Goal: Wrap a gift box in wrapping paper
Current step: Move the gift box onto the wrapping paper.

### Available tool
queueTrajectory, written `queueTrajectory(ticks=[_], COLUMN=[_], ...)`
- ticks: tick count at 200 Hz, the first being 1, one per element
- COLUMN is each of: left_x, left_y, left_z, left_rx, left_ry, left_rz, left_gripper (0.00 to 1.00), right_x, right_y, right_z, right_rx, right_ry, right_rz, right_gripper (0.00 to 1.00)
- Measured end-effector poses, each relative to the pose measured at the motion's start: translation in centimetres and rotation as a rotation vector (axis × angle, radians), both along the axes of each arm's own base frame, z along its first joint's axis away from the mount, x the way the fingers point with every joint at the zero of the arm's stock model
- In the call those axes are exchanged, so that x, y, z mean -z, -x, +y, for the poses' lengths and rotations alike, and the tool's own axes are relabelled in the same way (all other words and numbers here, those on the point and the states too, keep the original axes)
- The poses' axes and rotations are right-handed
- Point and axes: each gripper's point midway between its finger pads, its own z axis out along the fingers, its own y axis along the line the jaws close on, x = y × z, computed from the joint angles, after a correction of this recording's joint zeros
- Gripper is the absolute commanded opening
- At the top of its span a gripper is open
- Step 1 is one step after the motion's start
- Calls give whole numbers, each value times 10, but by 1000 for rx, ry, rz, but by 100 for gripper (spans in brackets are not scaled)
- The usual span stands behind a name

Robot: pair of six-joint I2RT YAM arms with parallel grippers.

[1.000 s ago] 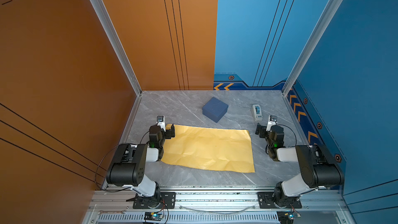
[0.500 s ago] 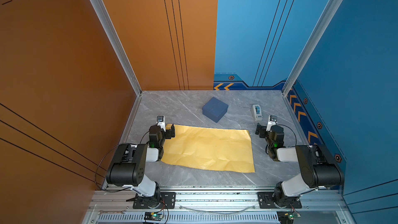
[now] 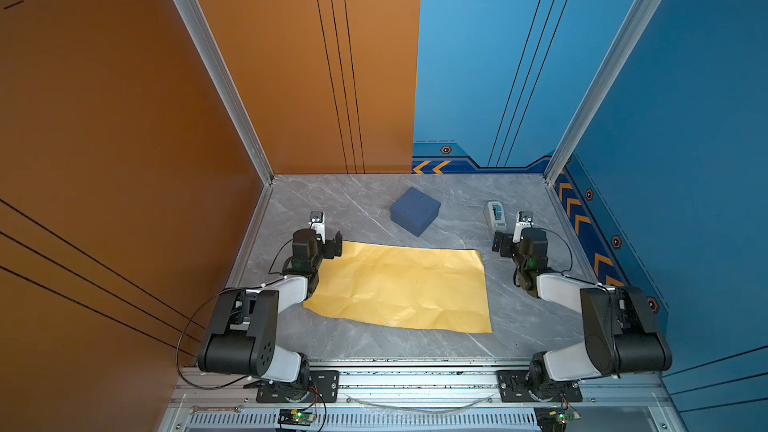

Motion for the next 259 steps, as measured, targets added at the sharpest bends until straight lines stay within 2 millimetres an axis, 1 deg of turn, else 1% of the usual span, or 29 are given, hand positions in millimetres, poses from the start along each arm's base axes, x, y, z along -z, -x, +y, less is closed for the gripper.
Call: queueTrajectory(ticks=[13,24,33,42,53,61,72,80,93,101,107,116,129,139,148,166,177,190,209,224,242,259], left_x=[-25,-39,-46,-49,-50,-49,-44,-37,-21,-12,-6,0,8,9,4,-8,-14,-15,-11,-2,7,16], left_y=[-8,-13,-15,-15,-12,-8,0,8,22,29,32,33,26,12,-3,-37,-51,-63,-81,-93,-109,-120], left_z=[-15,-24,-33,-40,-50,-61,-75,-82,-92,-95,-95,-94,-93,-96,-102,-115,-123,-132,-144,-154,-165,-177], left_rx=[32,50,61,67,72,86,105,109,109,104,92,74,56,51,65,106,132,160,197,220,245,269], left_ry=[10,28,49,73,109,138,179,204,248,276,295,324,361,393,418,459,478,500,528,544,567,585], left_rz=[-19,-19,-2,30,84,132,198,245,335,385,415,447,492,518,524,509,498,500,510,524,532,543], left_gripper=[99,100,99,98,97,97,97,97,97,96,96,96,95,93,91,91,90,91,91,90,90,90], right_x=[-30,-50,-60,-62,-59,-52,-38,-29,-15,-8,-3,2,8,14,18,20,19,18,18,21,29,38], right_y=[-13,-19,-20,-16,-5,8,31,47,70,79,84,85,78,69,61,35,19,2,-20,-35,-47,-53], right_z=[6,16,30,49,80,105,139,159,182,192,197,202,211,219,226,240,245,248,250,252,253,257], right_rx=[4,0,-16,-46,-102,-149,-212,-248,-281,-289,-287,-275,-259,-251,-247,-239,-231,-219,-198,-190,-175,-174], right_ry=[-36,-69,-89,-106,-123,-135,-159,-177,-222,-265,-299,-354,-434,-483,-522,-599,-641,-685,-743,-784,-811,-817], right_rz=[-2,19,48,92,160,218,305,359,430,463,485,506,518,531,545,546,540,527,511,507,518,534], right_gripper=[100,100,100,100,100,100,100,98,95,95,94,94,95,95,95,95,94,94,91,91,91,91])
